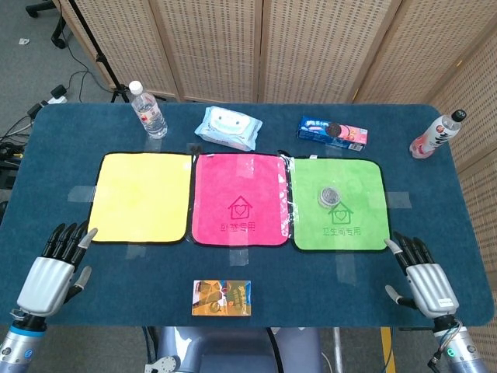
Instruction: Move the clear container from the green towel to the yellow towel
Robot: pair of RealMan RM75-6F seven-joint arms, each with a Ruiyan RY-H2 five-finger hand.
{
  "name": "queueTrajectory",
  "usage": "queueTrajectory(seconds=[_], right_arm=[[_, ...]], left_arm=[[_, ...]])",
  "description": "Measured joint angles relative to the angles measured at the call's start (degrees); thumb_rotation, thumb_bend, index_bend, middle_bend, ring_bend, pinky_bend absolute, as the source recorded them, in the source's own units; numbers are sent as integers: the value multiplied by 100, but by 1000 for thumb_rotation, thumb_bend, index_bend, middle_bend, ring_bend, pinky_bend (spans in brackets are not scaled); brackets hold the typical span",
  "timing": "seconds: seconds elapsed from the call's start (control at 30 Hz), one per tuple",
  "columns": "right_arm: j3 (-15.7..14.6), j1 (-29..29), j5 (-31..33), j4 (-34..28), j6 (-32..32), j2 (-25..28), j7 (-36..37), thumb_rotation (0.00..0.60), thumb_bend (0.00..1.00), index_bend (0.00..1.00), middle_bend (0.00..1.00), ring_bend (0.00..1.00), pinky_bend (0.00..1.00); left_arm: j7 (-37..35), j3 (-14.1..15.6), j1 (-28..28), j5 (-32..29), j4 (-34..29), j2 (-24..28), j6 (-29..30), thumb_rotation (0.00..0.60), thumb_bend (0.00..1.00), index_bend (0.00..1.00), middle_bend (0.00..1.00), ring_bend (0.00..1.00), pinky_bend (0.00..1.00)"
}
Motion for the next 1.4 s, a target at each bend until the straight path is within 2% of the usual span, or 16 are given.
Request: queueTrajectory(seconds=[0.2, 0.4, 0.67, 0.83, 1.03, 1.17, 1.4], right_arm=[[-12, 10, -14, 2, -26, -28, -44, 600, 312, 70, 0, 0, 0], [38, 71, 30, -76, -95, -32, 26, 600, 312, 70, 0, 0, 0], [274, 473, 404, -346, -812, -19, 874, 600, 311, 70, 0, 0, 0], [536, 871, 834, -488, -1555, -16, 1944, 600, 311, 70, 0, 0, 0], [1049, 1424, 1584, -429, -2419, -178, 3031, 600, 311, 70, 0, 0, 39], [1332, 1731, 1975, -218, -2860, -314, 3336, 600, 312, 70, 0, 0, 50], [1609, 2208, 2444, 328, -3435, -591, 3351, 600, 311, 70, 0, 0, 50]], left_arm=[[-79, -2, 42, 125, -99, 100, 184, 600, 440, 0, 0, 0, 5], [-93, -1, 36, 104, -105, 112, 123, 600, 440, 0, 0, 0, 5], [-99, -23, 5, 52, -79, 81, 41, 600, 441, 0, 0, 0, 5], [-118, -21, -7, 28, -58, 68, -8, 600, 441, 0, 0, 0, 5], [-158, -21, -29, -16, -35, 54, -76, 600, 440, 0, 0, 0, 5], [-191, -30, -53, -66, -16, 47, -146, 600, 440, 0, 0, 0, 5], [-251, -57, -109, -195, 36, 18, -294, 600, 440, 0, 0, 0, 5]])
